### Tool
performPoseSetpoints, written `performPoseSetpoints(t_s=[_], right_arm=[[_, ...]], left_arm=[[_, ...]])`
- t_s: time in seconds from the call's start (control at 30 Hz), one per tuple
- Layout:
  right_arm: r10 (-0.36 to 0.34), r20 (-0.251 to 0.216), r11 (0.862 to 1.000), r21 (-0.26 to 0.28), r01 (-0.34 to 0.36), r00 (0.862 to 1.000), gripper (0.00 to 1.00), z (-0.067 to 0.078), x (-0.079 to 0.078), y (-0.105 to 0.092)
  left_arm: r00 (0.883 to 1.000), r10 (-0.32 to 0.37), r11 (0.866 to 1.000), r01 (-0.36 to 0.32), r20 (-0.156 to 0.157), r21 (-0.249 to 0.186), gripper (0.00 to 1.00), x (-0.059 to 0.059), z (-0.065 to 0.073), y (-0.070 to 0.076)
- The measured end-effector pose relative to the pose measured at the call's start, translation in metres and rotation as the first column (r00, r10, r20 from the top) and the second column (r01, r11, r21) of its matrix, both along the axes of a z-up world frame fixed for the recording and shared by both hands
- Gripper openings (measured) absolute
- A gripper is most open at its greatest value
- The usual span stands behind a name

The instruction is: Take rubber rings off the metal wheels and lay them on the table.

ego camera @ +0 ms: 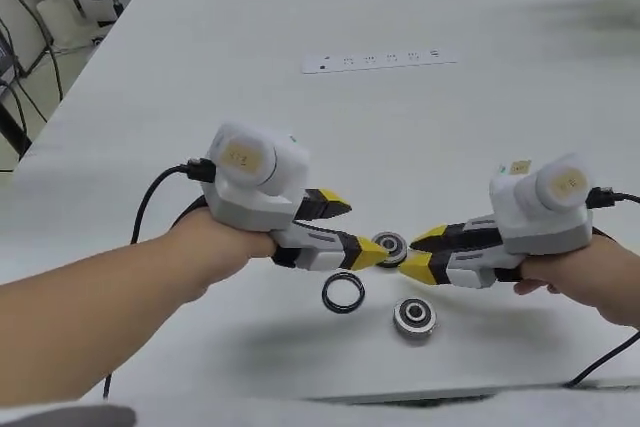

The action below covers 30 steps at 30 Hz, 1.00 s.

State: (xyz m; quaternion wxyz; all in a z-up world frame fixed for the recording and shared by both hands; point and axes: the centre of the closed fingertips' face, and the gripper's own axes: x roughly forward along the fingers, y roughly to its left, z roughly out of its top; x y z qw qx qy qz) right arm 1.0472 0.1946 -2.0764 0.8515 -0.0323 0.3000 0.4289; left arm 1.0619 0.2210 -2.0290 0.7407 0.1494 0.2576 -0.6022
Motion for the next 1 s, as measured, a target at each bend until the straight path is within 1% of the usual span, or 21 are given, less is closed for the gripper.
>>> performPoseSetpoints(t_s=[0.2, 0.33, 0.47, 0.73, 0.93, 0.97, 1.0], right_arm=[[-0.008, -0.004, 1.000, 0.007, 0.008, 1.000, 0.21, 0.000, 0.001, -0.001], [-0.009, -0.003, 1.000, 0.007, 0.009, 1.000, 0.21, 0.000, 0.001, -0.002], [-0.013, -0.003, 1.000, 0.011, 0.013, 1.000, 0.22, 0.000, 0.001, -0.002], [-0.029, -0.005, 0.999, 0.019, 0.029, 1.000, 0.22, -0.001, 0.003, -0.006], [-0.029, -0.006, 0.999, 0.021, 0.029, 1.000, 0.22, -0.001, 0.003, -0.005], [-0.029, -0.006, 0.999, 0.022, 0.029, 1.000, 0.22, -0.001, 0.003, -0.005], [-0.029, -0.006, 0.999, 0.022, 0.029, 1.000, 0.22, -0.001, 0.003, -0.005]], left_arm=[[1.000, -0.021, 1.000, 0.021, -0.012, 0.012, 0.39, -0.004, -0.008, -0.009], [0.999, -0.027, 0.999, 0.028, -0.019, 0.022, 0.37, -0.004, -0.014, -0.014], [0.999, -0.029, 0.999, 0.030, -0.035, 0.029, 0.34, -0.005, -0.019, -0.017], [0.998, -0.032, 0.999, 0.034, -0.047, 0.039, 0.26, -0.005, -0.024, -0.020], [0.998, -0.029, 0.998, 0.032, -0.048, 0.055, 0.22, -0.001, -0.030, -0.021], [0.999, -0.028, 0.998, 0.031, -0.046, 0.062, 0.21, -0.001, -0.031, -0.021], [0.999, -0.025, 0.998, 0.027, -0.040, 0.059, 0.20, 0.001, -0.031, -0.021]])
